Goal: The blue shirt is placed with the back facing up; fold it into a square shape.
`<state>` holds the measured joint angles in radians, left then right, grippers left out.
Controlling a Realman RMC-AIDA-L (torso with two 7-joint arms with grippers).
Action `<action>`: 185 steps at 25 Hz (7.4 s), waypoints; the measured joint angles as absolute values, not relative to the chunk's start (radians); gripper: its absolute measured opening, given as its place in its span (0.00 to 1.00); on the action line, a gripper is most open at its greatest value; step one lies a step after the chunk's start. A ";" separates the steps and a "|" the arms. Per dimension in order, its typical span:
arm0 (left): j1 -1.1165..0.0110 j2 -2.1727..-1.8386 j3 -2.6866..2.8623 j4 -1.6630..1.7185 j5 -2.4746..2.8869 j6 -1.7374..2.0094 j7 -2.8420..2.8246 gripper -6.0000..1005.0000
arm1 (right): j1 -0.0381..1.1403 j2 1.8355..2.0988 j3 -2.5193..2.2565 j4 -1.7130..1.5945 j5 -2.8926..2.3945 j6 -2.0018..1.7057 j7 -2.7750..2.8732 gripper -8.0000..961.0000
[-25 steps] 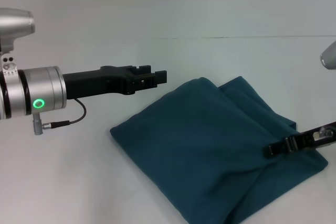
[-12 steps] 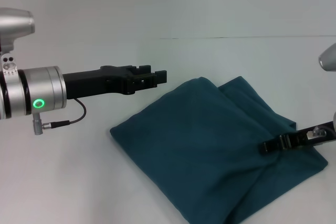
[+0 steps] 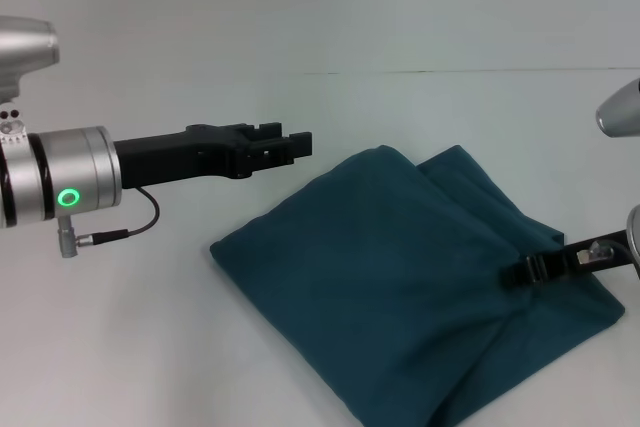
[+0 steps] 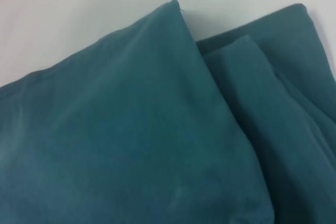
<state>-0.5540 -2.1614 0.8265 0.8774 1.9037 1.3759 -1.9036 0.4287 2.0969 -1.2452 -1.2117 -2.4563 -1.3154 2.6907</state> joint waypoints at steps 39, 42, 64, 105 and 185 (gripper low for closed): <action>-0.524 -2.159 0.750 0.880 1.876 1.396 -1.874 0.58 | 0.158 2.109 -1.344 -1.813 -2.615 -1.388 2.864 0.08; -0.521 -2.159 0.745 0.879 1.876 1.397 -1.872 0.58 | 0.176 2.109 -1.374 -1.803 -2.615 -1.381 2.861 0.08; -0.511 -2.153 0.669 0.877 1.866 1.395 -1.856 0.58 | 0.274 2.111 -1.558 -1.876 -2.853 -1.353 2.969 0.08; -0.515 -2.139 0.664 0.856 1.887 1.408 -1.857 0.58 | 0.376 2.097 -1.308 -1.827 -2.607 -1.580 2.879 0.53; -0.681 -2.132 0.793 0.590 2.305 1.365 -2.131 0.58 | 0.480 2.097 -1.151 -1.008 -2.000 -0.812 1.833 0.62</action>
<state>-0.6808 -2.1321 0.7934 0.5903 2.3052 1.3646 -2.1310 0.4802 2.0971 -1.1507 -1.0079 -2.0002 -0.8119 1.8329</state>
